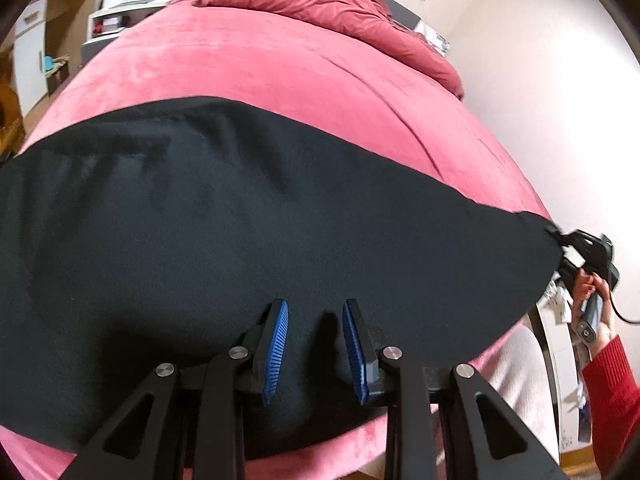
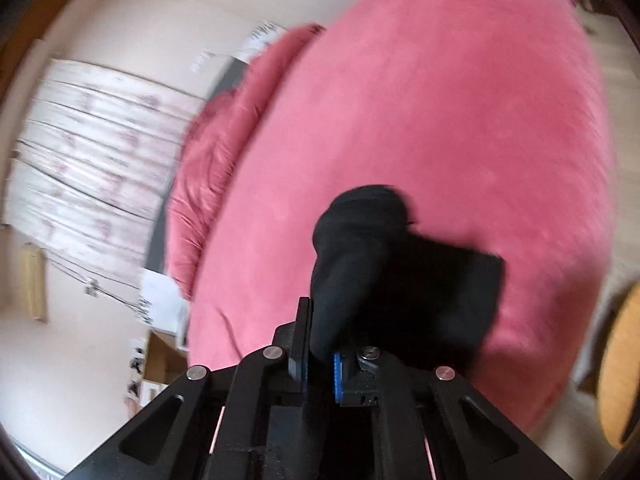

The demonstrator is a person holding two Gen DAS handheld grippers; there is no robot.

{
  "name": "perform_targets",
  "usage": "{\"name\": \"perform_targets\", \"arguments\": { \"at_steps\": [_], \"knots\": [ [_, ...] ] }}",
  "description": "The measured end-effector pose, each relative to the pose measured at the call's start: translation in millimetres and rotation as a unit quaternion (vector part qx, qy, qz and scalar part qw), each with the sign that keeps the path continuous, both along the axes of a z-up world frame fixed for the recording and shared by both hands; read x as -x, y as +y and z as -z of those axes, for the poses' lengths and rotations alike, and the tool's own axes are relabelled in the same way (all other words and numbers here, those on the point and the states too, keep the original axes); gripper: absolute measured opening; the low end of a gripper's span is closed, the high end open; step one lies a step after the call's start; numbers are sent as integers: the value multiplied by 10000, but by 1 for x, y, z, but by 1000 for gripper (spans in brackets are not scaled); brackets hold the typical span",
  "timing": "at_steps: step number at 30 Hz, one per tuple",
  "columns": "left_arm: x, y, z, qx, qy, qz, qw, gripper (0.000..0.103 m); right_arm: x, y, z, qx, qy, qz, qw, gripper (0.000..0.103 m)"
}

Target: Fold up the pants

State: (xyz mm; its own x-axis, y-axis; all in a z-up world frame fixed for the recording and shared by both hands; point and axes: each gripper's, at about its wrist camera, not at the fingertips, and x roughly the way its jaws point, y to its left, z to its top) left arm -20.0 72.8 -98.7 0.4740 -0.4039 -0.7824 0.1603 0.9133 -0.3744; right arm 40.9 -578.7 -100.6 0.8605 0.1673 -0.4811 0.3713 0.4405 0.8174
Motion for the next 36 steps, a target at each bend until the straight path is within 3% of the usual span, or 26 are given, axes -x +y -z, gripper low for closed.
{"name": "perform_targets", "arguments": {
  "at_steps": [6,9,15,17,19,22,27,36],
  "knots": [
    [-4,7,6,89,155,-187,9997,29,-5,-7,47,-197,862,253,9958,8],
    [-4,0,6,-95,129,-127,9998,29,3,-8,52,-449,694,318,9961,10],
    [-15,-13,0,-308,155,-176,9992,29,-14,-10,35,-237,794,142,9965,35],
    [-20,-14,2,-306,255,-272,9988,29,-19,-11,29,35,1000,-5,9950,31],
    [-22,-15,3,-299,309,-334,9985,29,-28,-10,20,323,1020,-133,9942,10],
    [-23,-18,3,-382,289,-363,9982,29,-23,-18,12,223,546,77,9982,9],
    [-25,-37,7,-553,234,-311,9977,29,-18,-27,34,444,1180,182,9919,10],
    [-21,-34,9,-554,252,-347,9975,29,11,-30,24,742,1000,384,9915,32]
  ]
}}
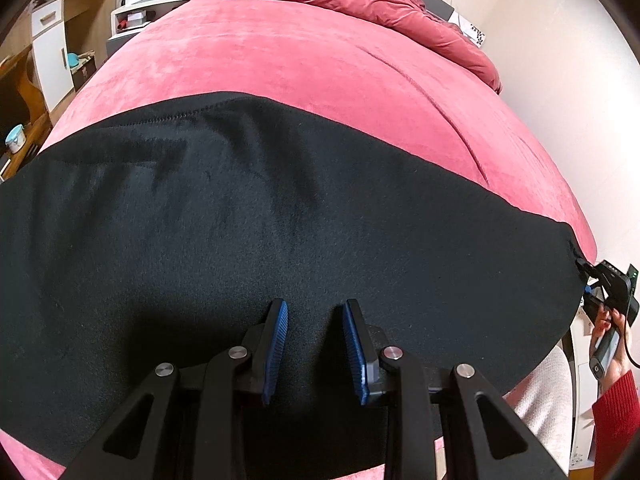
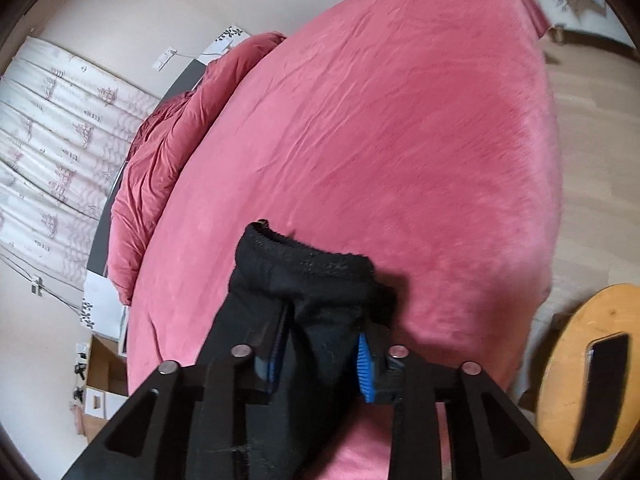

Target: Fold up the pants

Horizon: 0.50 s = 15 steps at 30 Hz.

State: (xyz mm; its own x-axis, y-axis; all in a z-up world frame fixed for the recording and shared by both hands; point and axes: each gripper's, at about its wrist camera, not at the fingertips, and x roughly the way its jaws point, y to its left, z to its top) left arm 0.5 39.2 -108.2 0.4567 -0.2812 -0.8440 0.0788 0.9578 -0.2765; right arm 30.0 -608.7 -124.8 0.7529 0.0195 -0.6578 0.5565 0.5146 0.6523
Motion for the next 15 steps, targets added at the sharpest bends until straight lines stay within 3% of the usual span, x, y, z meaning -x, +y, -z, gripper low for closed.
{"name": "perform_targets", "arguments": {
  "at_steps": [3,5,10,15],
  "knots": [
    [2,0,2,-42,-31,20,10000,29,25,-1,-4,121,110,-53,9999,37],
    [5,-1,4,-49,-66,73,9999,31,32,3,-5,216,276,-94,9993,47],
    [8,11,-9,179,-245,151,9994,32,51,23,-9,481,407,-219,9978,47],
    [-16,64,-21,443,-374,-478,9972,32,51,68,-34,1095,456,-257,9926,47]
  ]
}}
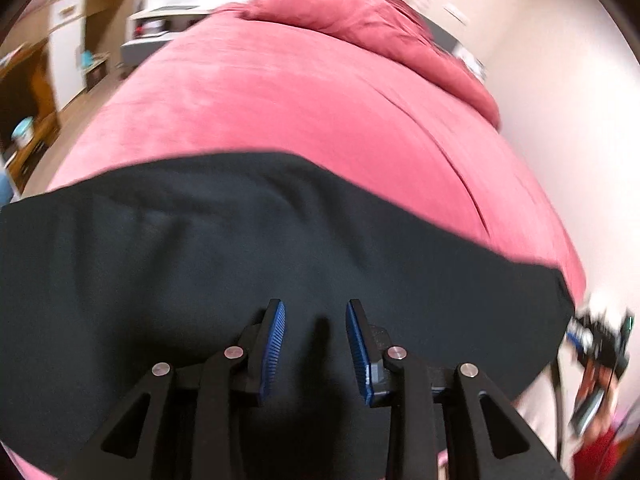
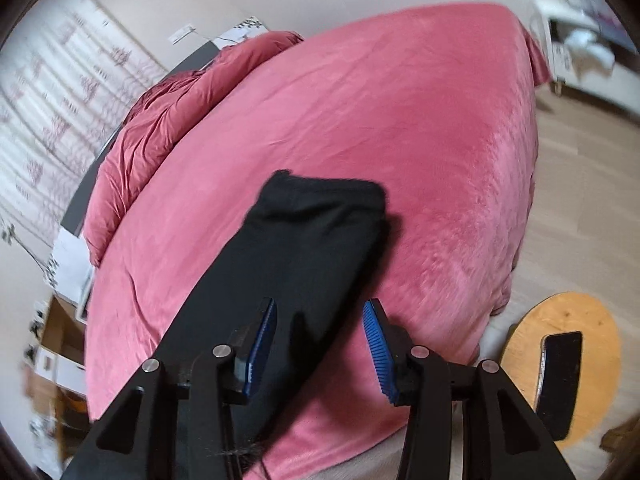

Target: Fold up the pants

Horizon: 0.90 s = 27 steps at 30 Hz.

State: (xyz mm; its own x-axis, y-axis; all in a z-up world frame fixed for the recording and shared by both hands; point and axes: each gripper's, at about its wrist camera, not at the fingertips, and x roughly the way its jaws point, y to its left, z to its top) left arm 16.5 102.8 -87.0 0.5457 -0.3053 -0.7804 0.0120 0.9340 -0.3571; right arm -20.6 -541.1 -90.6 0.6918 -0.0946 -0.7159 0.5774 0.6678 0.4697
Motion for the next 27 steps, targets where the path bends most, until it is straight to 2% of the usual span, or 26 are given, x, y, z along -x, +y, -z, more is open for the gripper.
{"name": "perform_targets", "arguments": {
  "at_steps": [2,4,7,9,10,12,15,16,18,21,24,27],
  "knots": [
    [-15,21,-3,280,5,-176,9995,32,-7,27,-12,348,-1,-180,9992,47],
    [-27,29,-4,406,40,-128,9991,32,-15,54,-21,542,-65,-483,9973,47],
    [-39,30,-8,218,-11,-57,9997,32,-39,105,-34,660,-196,-1301,9891,47],
    [-43,33,-6,48,21,-126,9999,32,-67,148,-43,490,-395,-2123,9752,47],
    [-42,36,-1,48,93,-164,9998,32,-82,169,-46,352,-472,-2536,9655,47],
    [-38,40,11,95,190,-178,9996,32,-122,222,-48,-141,-483,-3619,9308,47],
    [-21,50,25,238,197,-223,9993,32,-175,299,-42,-766,-272,-4729,8774,47],
    [-17,53,27,310,166,-225,9991,32,-188,318,-39,-836,-182,-4909,8670,47],
    [-6,57,31,372,95,-220,9990,32,-217,358,-26,-939,115,-5180,8502,45],
    [-2,67,34,464,65,-269,9985,32,-251,394,-7,-1157,515,-5313,8376,43],
    [4,73,34,595,57,-357,9976,32,-268,416,5,-1087,747,-5416,8302,42],
    [9,77,31,628,22,-398,9972,32,-277,430,12,-1343,909,-5694,8059,31]
  ]
}}
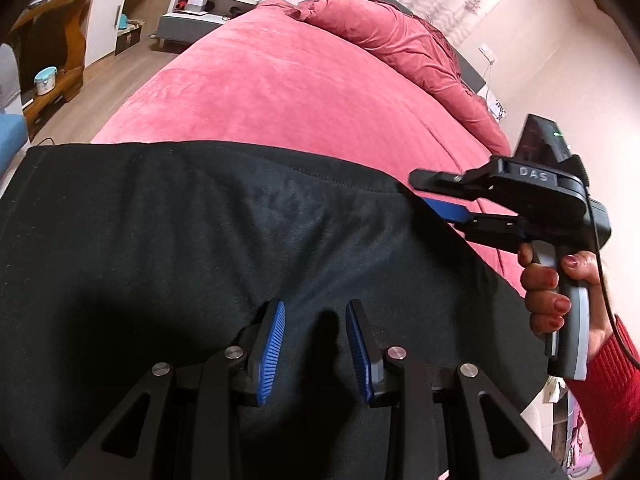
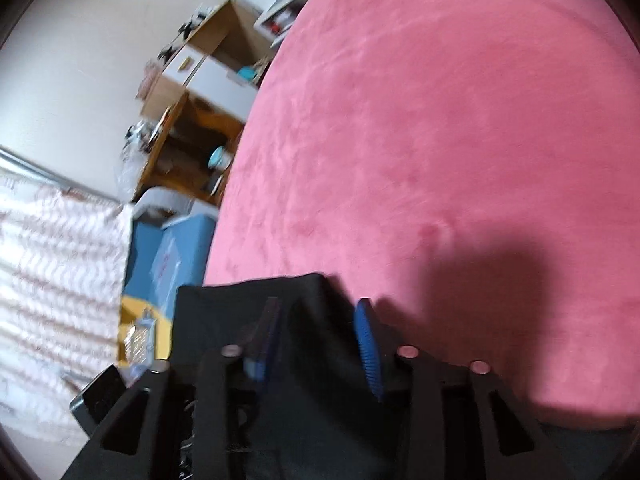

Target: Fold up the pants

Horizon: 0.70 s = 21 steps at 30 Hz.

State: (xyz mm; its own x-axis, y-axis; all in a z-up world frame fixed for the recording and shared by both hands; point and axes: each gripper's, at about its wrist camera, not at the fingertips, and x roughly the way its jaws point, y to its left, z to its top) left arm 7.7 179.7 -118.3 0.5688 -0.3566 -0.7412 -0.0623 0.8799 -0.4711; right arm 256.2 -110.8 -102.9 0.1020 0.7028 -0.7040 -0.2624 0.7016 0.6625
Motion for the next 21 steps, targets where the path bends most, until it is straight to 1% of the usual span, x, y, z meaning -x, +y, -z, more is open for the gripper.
{"name": "perform_targets", "arguments": {
  "at_steps": [2,3,4,7,8,10,11,12,14,15,16,17,18,19,21],
  "knots": [
    [4,2,-2,21,-61,-17,10000,32,3,8,8,-163,155,-294,9993,29],
    [5,4,-1,55,-95,-5,9999,32,3,11,12,-144,196,-385,9990,29],
    [5,6,1,92,-104,-12,9999,32,1,13,16,-133,221,-378,9990,29],
    [6,13,7,272,-63,-80,9996,32,-6,18,33,-440,465,-158,9978,29],
    [7,15,7,314,-69,-95,9994,32,-7,22,36,-413,466,-31,9981,23],
    [9,20,3,206,-101,-166,9996,32,-7,24,31,-246,205,225,9992,11],
    [16,24,3,158,-135,-218,9995,32,-7,25,26,-283,80,319,9991,10],
    [18,30,1,84,-174,-330,9993,32,-6,24,19,-381,-78,445,9983,9],
    [19,42,5,56,-138,-528,9985,32,-4,20,8,-535,-376,651,9957,7],
    [18,51,9,144,-96,-603,9980,32,-4,18,4,-601,-530,763,9939,5],
    [19,58,13,274,-71,-645,9975,29,-6,12,-1,-769,-695,936,9902,0],
    [20,63,14,327,-74,-675,9972,28,-11,7,-6,-1026,-765,1152,9851,0],
    [21,65,14,278,-87,-701,9971,27,-17,5,-8,-1177,-759,1248,9822,0],
    [23,66,12,131,-105,-714,9973,27,-25,7,-10,-1160,-738,1257,9825,0],
    [24,67,11,-72,-110,-719,9973,27,-33,15,-12,-816,-759,1196,9865,0]
  ]
}}
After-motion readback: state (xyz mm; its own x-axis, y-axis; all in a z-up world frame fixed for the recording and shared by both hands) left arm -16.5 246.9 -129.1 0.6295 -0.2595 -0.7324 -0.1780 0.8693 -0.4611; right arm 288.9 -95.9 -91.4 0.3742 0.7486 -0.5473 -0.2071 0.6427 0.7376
